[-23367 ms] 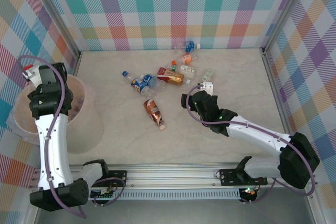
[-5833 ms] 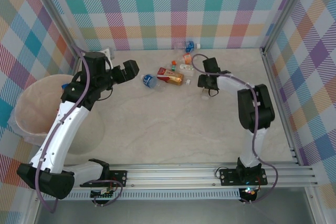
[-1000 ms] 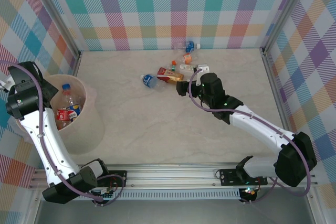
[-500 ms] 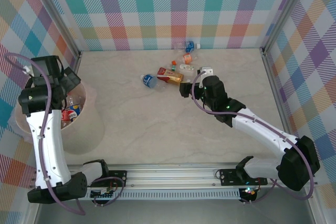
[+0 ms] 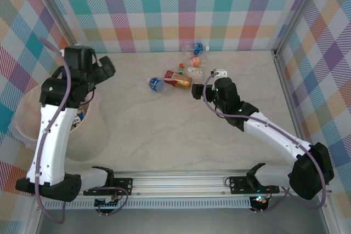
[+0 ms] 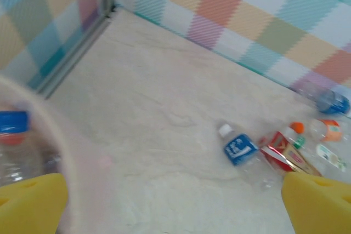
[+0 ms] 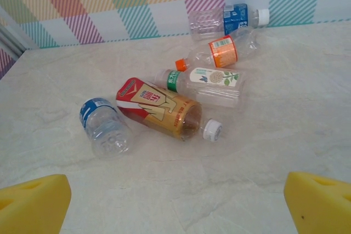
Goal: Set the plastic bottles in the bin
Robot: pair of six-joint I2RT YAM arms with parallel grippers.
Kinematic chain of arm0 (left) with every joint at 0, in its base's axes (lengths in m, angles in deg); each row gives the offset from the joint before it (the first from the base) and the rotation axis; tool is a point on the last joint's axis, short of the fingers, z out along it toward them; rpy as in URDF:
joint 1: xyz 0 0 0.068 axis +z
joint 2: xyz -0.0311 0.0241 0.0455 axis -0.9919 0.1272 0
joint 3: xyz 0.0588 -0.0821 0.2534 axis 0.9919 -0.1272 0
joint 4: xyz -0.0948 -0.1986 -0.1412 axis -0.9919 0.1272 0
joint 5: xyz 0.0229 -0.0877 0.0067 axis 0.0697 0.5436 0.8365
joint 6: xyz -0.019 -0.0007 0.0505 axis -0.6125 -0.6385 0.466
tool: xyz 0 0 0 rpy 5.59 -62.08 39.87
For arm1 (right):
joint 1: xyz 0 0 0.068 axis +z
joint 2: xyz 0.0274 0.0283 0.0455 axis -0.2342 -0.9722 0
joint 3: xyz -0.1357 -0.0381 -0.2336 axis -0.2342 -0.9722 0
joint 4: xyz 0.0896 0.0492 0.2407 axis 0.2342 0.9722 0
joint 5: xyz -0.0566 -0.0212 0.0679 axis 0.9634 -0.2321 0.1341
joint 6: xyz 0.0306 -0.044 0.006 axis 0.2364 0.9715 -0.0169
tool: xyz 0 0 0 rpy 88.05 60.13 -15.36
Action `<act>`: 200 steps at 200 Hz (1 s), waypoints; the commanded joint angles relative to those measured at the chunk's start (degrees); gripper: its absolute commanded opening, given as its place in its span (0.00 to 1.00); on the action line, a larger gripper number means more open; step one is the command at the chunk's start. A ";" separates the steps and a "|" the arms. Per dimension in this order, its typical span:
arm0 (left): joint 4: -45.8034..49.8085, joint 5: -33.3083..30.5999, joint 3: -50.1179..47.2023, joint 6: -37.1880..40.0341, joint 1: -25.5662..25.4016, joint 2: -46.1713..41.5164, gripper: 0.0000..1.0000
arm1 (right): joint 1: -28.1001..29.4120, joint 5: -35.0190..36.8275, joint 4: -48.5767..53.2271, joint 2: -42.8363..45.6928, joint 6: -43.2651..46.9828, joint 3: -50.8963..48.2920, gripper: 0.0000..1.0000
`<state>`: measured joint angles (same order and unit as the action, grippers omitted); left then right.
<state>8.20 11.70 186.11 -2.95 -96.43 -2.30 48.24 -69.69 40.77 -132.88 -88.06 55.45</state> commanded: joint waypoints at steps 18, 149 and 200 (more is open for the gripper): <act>-5.33 3.90 2.06 -0.72 -6.54 3.45 1.00 | -3.75 -3.86 2.38 -0.87 -0.79 0.61 1.00; -19.34 15.10 -4.82 -9.47 -14.02 15.69 1.00 | -12.12 -19.50 8.40 -6.48 1.27 5.19 1.00; -27.26 12.00 -9.56 -21.54 -14.01 25.14 1.00 | -12.12 -18.87 11.22 -3.52 -3.92 3.37 1.00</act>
<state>-14.14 25.54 177.13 -17.61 -109.72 17.98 36.11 -88.22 50.21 -139.17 -88.63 58.77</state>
